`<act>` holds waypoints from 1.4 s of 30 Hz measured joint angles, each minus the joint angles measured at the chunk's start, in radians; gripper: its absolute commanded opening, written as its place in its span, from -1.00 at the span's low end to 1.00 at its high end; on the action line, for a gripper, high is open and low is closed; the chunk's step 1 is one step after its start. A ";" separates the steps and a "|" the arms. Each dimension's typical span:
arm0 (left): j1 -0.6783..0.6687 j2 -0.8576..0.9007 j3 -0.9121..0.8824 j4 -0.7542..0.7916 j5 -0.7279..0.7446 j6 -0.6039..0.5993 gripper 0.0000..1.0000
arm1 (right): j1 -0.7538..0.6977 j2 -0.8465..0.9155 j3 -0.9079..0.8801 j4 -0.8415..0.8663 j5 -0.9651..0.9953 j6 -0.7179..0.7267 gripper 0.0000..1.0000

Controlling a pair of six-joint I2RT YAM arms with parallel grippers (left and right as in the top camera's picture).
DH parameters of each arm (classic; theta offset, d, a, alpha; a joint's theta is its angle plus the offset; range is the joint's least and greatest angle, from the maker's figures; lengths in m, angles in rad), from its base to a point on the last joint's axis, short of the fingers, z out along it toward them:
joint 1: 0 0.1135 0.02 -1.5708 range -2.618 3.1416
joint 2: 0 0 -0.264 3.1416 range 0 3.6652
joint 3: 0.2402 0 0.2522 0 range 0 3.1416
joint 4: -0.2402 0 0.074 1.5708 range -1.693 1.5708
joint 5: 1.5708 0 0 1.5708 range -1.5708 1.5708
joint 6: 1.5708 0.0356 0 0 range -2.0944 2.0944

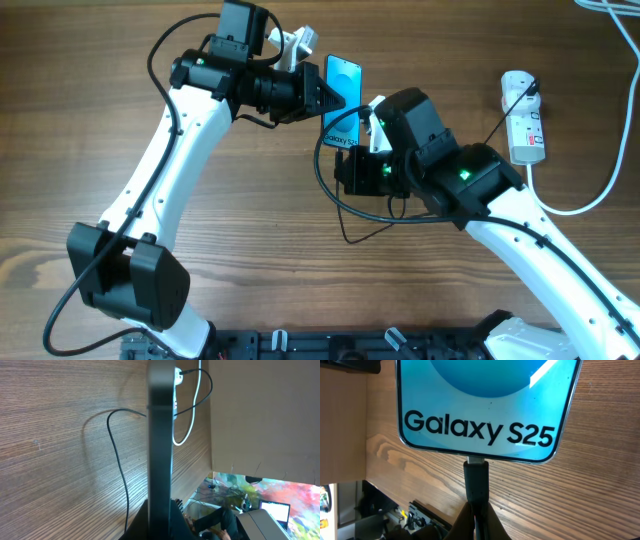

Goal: Plug charger to phone and switch on socket

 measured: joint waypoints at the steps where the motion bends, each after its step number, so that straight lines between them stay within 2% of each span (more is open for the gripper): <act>1: 0.000 0.000 0.000 0.000 0.000 0.000 -0.92 | 0.000 0.000 0.000 0.000 0.000 0.000 -0.91; 24: 0.012 0.000 0.000 -0.009 0.015 0.000 -0.92 | -0.008 0.000 0.019 0.008 -0.002 -0.062 -0.90; 31: 0.021 0.000 0.005 -0.067 0.015 0.000 -0.92 | -0.008 -0.003 0.019 0.009 -0.035 -0.078 -0.87; 32: 0.022 0.000 0.005 -0.072 0.015 0.000 -0.92 | -0.008 -0.005 0.019 0.009 -0.038 -0.080 -0.74; 35: 0.019 0.000 0.005 -0.122 0.031 0.008 -0.92 | -0.017 -0.007 0.028 0.070 0.003 -0.089 -0.71; 39: -0.012 0.000 0.000 -0.140 0.095 0.008 -0.92 | -0.043 -0.010 0.049 0.087 0.064 -0.092 -0.51; 41: -0.012 0.000 0.000 -0.140 0.098 0.008 -0.92 | -0.043 -0.010 0.049 0.082 0.065 -0.092 -0.24; 42: -0.011 0.000 0.000 -0.139 0.098 0.008 -0.92 | -0.043 -0.010 0.049 0.076 0.067 -0.097 0.01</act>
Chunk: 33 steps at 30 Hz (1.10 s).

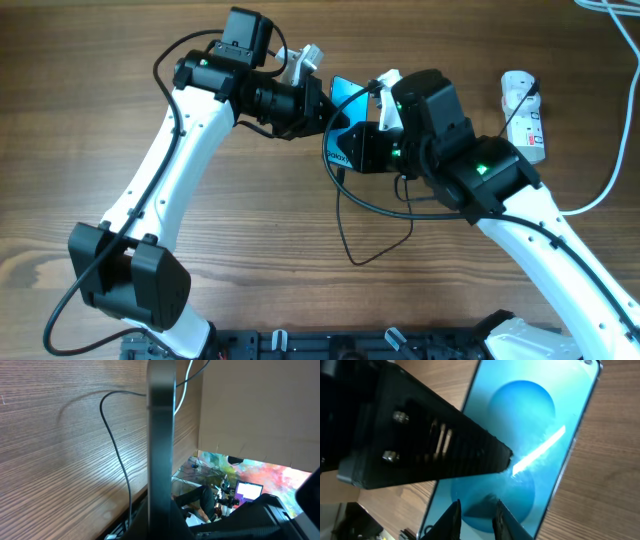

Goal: Plug charger to phone and switch on socket
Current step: 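Open the right gripper and withdraw it rightward from the plug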

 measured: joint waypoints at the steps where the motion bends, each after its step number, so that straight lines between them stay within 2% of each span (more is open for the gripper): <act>1: 0.000 0.000 0.000 0.001 -0.003 0.000 -0.92 | 0.000 -0.002 0.000 -0.010 0.002 0.001 0.38; 3: 0.000 0.000 0.000 0.003 -0.005 0.000 -0.92 | 0.000 -0.011 0.000 -0.031 0.005 -0.002 0.72; 5: 0.000 0.000 0.000 0.003 -0.016 0.000 -0.92 | -0.010 -0.039 0.000 -0.063 0.005 -0.004 0.97; 8: 0.000 0.000 0.000 0.002 0.010 0.042 -0.92 | -0.097 -0.112 0.000 -0.153 0.005 -0.006 0.99; 11: 0.000 0.000 0.000 0.003 0.175 0.176 -0.92 | -0.261 -0.166 0.002 -0.253 0.010 -0.007 0.99; 13: 0.000 0.000 0.000 0.019 0.264 0.214 -0.92 | -0.363 -0.171 0.004 -0.320 0.012 -0.015 0.99; 16: 0.000 0.000 0.000 0.073 0.356 0.194 -0.92 | -0.452 -0.170 0.004 -0.378 0.020 -0.022 0.99; 19: 0.000 0.000 -0.003 0.180 0.402 0.060 -0.92 | -0.483 -0.170 0.004 -0.407 0.023 -0.022 0.99; 23: 0.001 0.000 -0.003 0.275 0.379 -0.169 -0.92 | -0.483 -0.164 0.004 -0.436 0.023 -0.022 1.00; 26: 0.013 0.000 -0.004 0.344 0.292 -0.251 -0.92 | -0.483 -0.161 0.004 -0.466 0.019 -0.043 0.99; 29: 0.040 0.000 -0.004 0.369 0.209 -0.226 -0.92 | -0.483 -0.160 0.004 -0.490 0.000 -0.107 0.99; 33: 0.051 0.000 -0.004 0.358 0.174 -0.037 -0.92 | -0.483 -0.160 0.004 -0.497 -0.093 -0.238 0.99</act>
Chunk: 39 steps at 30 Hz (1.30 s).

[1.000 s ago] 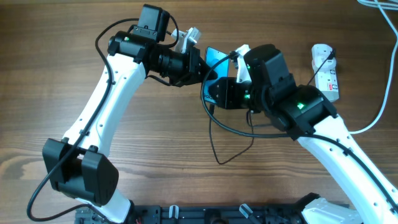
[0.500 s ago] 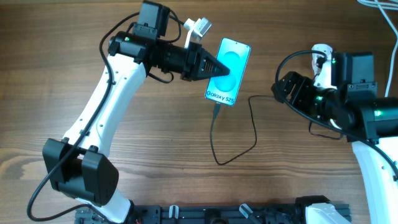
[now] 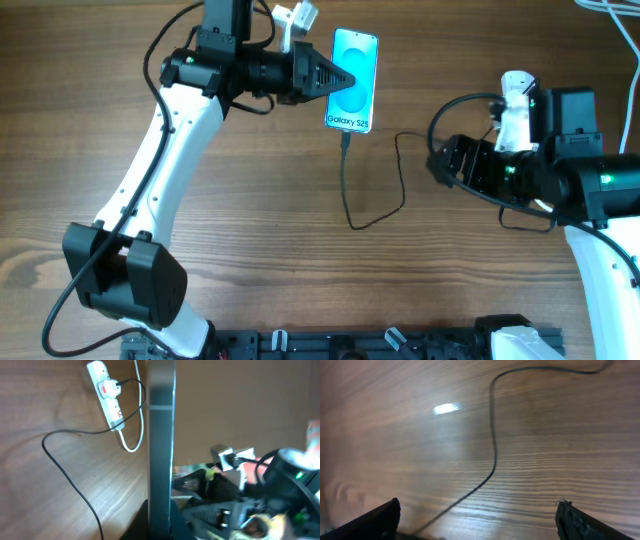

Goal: Plug charger to phone and switch on socket

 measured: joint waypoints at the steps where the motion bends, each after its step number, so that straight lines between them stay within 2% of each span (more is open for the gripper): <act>1: 0.000 0.000 0.000 -0.001 0.005 0.055 -0.92 | 0.000 0.000 0.000 0.000 -0.020 -0.026 1.00; 5: 0.001 0.000 0.000 -0.002 0.114 0.263 -0.92 | 0.000 0.000 0.000 0.000 -0.062 -0.080 0.99; 7: 0.005 0.000 0.000 -0.002 0.151 0.315 -0.92 | 0.000 0.000 0.000 0.000 -0.081 -0.091 1.00; 17: 0.048 0.000 0.000 0.000 0.179 0.382 -0.92 | 0.005 0.036 0.000 0.000 -0.122 -0.098 0.99; 18: 0.048 0.000 0.000 -0.003 0.179 0.385 -0.92 | 0.020 0.049 0.000 0.001 -0.131 -0.098 0.95; 19: 0.048 0.000 0.000 -0.010 0.177 0.384 -0.92 | 0.029 0.055 0.000 0.001 -0.133 -0.098 0.79; 21: 0.048 0.000 0.000 -0.034 0.133 0.335 -0.92 | 0.055 0.063 0.000 0.008 -0.148 -0.105 0.42; 22: 0.047 0.000 0.000 -0.045 0.094 0.296 -0.92 | 0.072 0.064 0.000 0.018 -0.161 -0.116 0.30; 25: 0.048 0.000 0.000 -0.093 -0.126 0.090 -0.92 | 0.154 0.067 0.000 0.069 -0.219 -0.150 0.28; 28: 0.047 0.000 0.000 -0.122 -0.219 -0.023 -0.92 | 0.243 0.068 0.000 0.133 -0.209 -0.114 0.29; 30: 0.047 0.000 0.000 -0.139 -0.243 -0.057 -0.92 | 0.293 0.071 0.000 0.168 -0.186 -0.078 0.25; 33: 0.045 0.000 0.000 -0.166 -0.298 -0.089 -0.92 | 0.360 0.080 0.000 0.233 -0.168 -0.012 -0.02; 39: -0.018 0.000 0.000 -0.195 -0.423 -0.103 -0.92 | 0.447 0.158 0.000 0.267 -0.122 0.093 -0.33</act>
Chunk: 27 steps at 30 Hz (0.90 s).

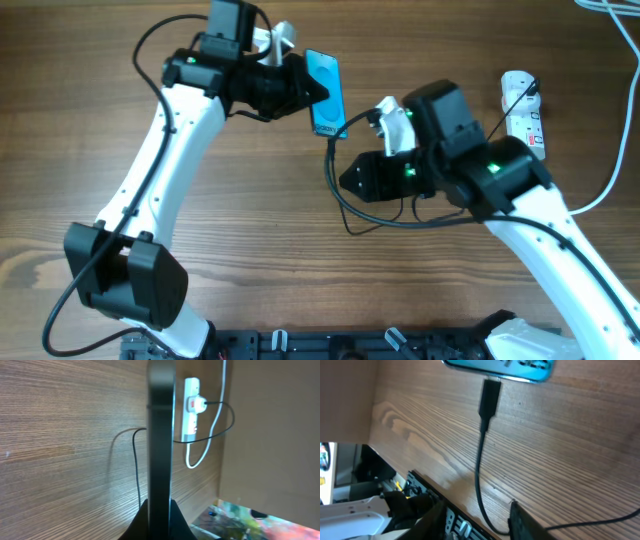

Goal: Plug charger to phone and switch on socket

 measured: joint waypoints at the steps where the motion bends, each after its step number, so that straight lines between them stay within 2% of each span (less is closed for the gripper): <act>1: -0.017 0.000 0.000 -0.004 -0.021 -0.001 -0.92 | 0.006 0.019 0.000 0.004 0.003 0.007 -0.34; 5: -0.061 0.000 0.000 -0.019 -0.073 -0.001 -0.92 | 0.008 0.049 0.000 0.027 0.015 0.022 -0.45; 9: -0.071 0.000 0.000 -0.023 -0.089 -0.001 -0.92 | 0.008 0.049 0.000 0.027 0.018 0.029 -0.47; 11: -0.072 0.000 0.000 -0.030 -0.093 -0.001 -0.92 | 0.008 0.049 0.000 0.027 0.018 0.029 -0.57; 16: -0.072 0.000 0.000 -0.046 -0.085 -0.001 -0.92 | 0.008 0.056 0.000 0.020 0.026 0.055 -0.56; 19: -0.072 0.000 0.000 -0.046 -0.063 -0.001 -0.92 | 0.014 0.082 0.000 0.020 0.029 0.063 -0.38; 20: -0.072 0.000 0.000 -0.046 -0.060 -0.001 -0.92 | 0.020 0.090 0.000 0.021 0.030 0.068 -0.38; 27: -0.072 0.000 0.000 -0.046 -0.050 -0.001 -0.92 | 0.027 0.099 0.000 0.028 0.045 0.077 -0.61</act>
